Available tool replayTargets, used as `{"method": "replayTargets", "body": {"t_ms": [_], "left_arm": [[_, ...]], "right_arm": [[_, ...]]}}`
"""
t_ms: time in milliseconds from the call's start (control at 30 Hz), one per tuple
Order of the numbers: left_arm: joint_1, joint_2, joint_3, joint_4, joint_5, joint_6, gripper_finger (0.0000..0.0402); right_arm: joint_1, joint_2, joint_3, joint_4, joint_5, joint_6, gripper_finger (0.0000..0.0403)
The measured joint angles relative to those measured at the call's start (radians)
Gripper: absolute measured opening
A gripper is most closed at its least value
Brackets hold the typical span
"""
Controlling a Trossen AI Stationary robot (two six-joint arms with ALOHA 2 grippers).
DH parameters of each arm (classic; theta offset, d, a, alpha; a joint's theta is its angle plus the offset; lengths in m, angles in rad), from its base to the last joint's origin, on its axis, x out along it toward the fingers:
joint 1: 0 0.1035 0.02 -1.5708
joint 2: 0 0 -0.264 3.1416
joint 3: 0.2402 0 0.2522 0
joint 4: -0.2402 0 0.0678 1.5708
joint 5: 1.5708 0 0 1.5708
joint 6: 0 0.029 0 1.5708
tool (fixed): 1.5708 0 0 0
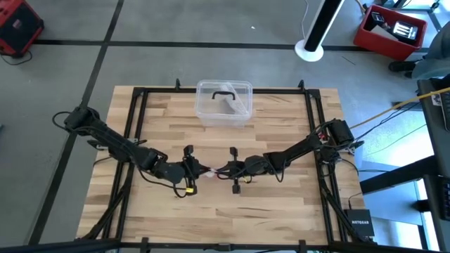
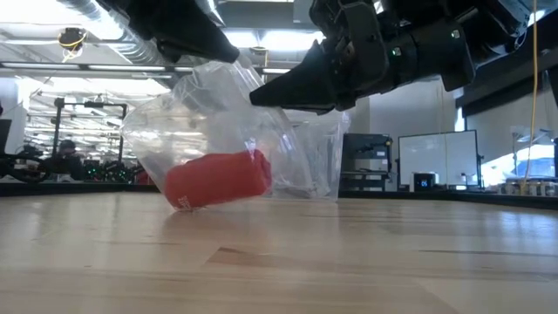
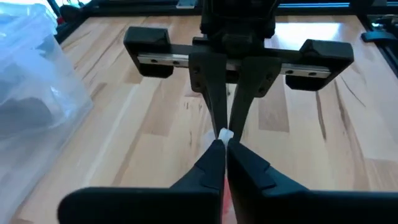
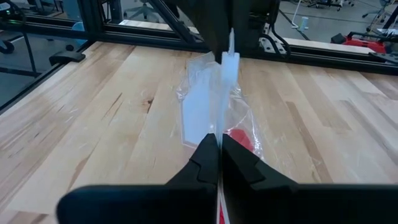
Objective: Roll bandage
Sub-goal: Close the transparent zip bag
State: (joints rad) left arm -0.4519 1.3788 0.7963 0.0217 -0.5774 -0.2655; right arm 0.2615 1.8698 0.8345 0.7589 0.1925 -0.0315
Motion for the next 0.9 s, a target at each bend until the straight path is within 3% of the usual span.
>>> {"method": "replayTargets", "body": {"t_ms": [200, 433, 567, 700, 900], "left_arm": [[-0.001, 0.000, 0.000, 0.024, -0.036, 0.027, 0.0001], [-0.014, 0.000, 0.000, 0.023, -0.045, 0.026, 0.0000], [-0.014, 0.000, 0.000, 0.023, -0.048, 0.019, 0.0000], [-0.014, 0.000, 0.000, 0.025, -0.049, 0.019, 0.0000], [-0.014, 0.000, 0.000, 0.029, -0.050, 0.013, 0.0000]], "right_arm": [[0.000, -0.001, 0.001, 0.003, 0.000, 0.065, 0.0021], [0.000, -0.151, 0.001, -0.232, 0.028, 0.106, 0.0118], [0.000, -0.185, 0.001, -0.139, 0.007, 0.111, 0.0152], [-0.001, -0.158, 0.003, -0.007, -0.003, 0.089, 0.0154], [0.000, -0.085, 0.038, -0.001, -0.010, 0.050, 0.0126]]}}
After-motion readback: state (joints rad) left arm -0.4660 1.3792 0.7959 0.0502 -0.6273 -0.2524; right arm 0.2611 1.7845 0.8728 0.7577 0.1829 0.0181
